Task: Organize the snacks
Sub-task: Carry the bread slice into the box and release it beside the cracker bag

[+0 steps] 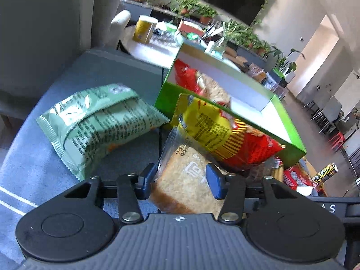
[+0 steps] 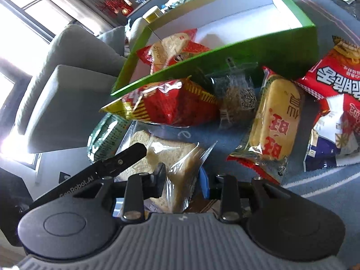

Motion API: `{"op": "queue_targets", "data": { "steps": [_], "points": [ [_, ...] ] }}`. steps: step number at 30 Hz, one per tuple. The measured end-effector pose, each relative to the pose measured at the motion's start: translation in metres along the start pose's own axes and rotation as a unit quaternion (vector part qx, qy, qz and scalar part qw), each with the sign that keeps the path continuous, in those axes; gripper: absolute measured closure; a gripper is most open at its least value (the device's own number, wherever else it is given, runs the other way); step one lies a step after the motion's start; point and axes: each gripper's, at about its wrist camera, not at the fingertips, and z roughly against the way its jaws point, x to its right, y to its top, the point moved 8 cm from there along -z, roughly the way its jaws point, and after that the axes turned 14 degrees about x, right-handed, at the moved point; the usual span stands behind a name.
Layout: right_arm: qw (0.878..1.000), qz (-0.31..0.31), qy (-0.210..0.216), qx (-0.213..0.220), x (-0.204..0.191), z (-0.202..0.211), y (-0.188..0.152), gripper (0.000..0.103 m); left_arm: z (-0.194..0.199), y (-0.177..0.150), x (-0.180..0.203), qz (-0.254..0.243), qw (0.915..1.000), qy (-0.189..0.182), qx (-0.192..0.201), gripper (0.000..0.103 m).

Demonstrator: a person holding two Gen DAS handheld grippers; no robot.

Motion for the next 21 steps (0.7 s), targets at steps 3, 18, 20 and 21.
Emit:
{"op": "queue_targets", "data": {
  "steps": [3, 18, 20, 21],
  "points": [
    [1.0, 0.01, 0.007, 0.013, -0.009, 0.01, 0.005, 0.035, 0.011, 0.008, 0.004, 0.001, 0.9999, -0.007, 0.012, 0.058],
    [0.997, 0.039, 0.025, 0.055, -0.034, 0.034, 0.038, 0.035, 0.031, 0.043, 0.025, 0.005, 0.9979, -0.026, 0.059, 0.058],
    [0.998, 0.031, 0.025, 0.053, -0.032, 0.033, 0.043, 0.035, 0.03, 0.046, 0.029, 0.004, 0.9977, -0.027, 0.061, 0.058],
    [0.998, 0.031, 0.025, 0.054, -0.031, 0.032, 0.046, 0.035, 0.028, 0.048, 0.031, 0.004, 0.9977, -0.028, 0.062, 0.058]
  ]
}}
